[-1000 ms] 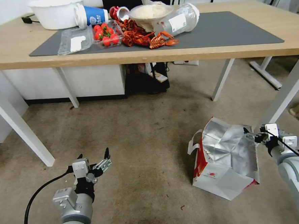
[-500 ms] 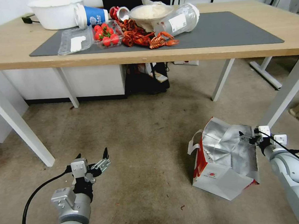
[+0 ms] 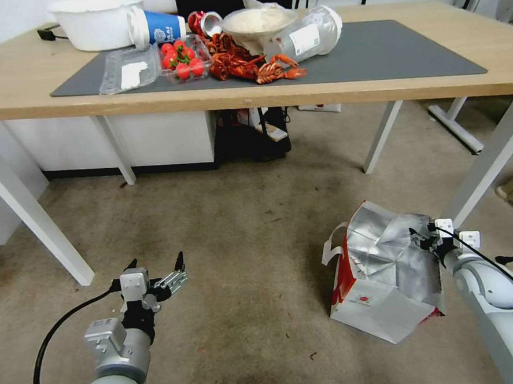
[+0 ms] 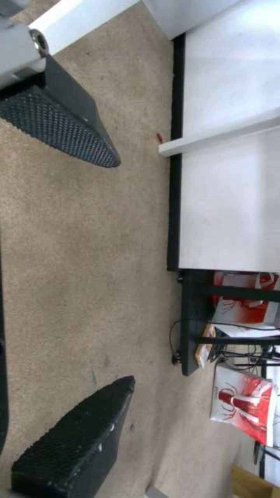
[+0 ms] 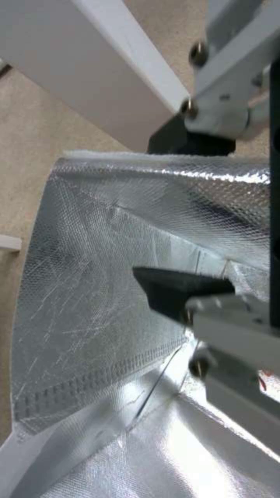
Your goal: Pick up the food delivery bag from the floor and place it on the table.
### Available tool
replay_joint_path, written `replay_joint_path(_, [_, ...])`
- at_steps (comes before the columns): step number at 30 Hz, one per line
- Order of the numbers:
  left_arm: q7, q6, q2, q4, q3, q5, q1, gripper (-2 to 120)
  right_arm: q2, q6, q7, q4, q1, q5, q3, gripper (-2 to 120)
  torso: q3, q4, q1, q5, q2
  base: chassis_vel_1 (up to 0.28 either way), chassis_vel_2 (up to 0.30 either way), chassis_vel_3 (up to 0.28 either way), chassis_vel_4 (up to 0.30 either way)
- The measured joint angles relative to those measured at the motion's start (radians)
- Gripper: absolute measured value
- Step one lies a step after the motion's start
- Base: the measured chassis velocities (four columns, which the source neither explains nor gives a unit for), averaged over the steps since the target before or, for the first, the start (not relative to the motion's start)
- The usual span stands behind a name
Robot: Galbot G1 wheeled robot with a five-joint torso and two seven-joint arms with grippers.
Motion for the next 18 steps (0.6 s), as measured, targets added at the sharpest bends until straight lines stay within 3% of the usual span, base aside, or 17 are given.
replay_joint_path(11, [0.002,0.0,0.001,0.0,0.002,0.003,0.001,100,-0.012,0.029,-0.034,0.009,-0.024,0.005,0.014,0,0.0,0.0001,0.0,0.0001,0.0,0.0,0.0,0.0,0.0])
replay_joint_path(16, [0.002,-0.004,0.001,-0.002,0.001,0.003,0.004,100,-0.038,0.088,-0.095,0.014,-0.049,0.015,0.018,0,0.0,-0.0002,0.0,0.0002,0.0,0.0,0.0,0.0,0.0])
replay_joint_path(18, [0.001,-0.006,-0.002,-0.003,0.001,0.004,0.006,100,-0.061,0.14,-0.168,0.023,-0.062,0.043,0.027,0,0.0,0.0,0.0,0.0001,0.0,0.0,0.0,0.0,0.0])
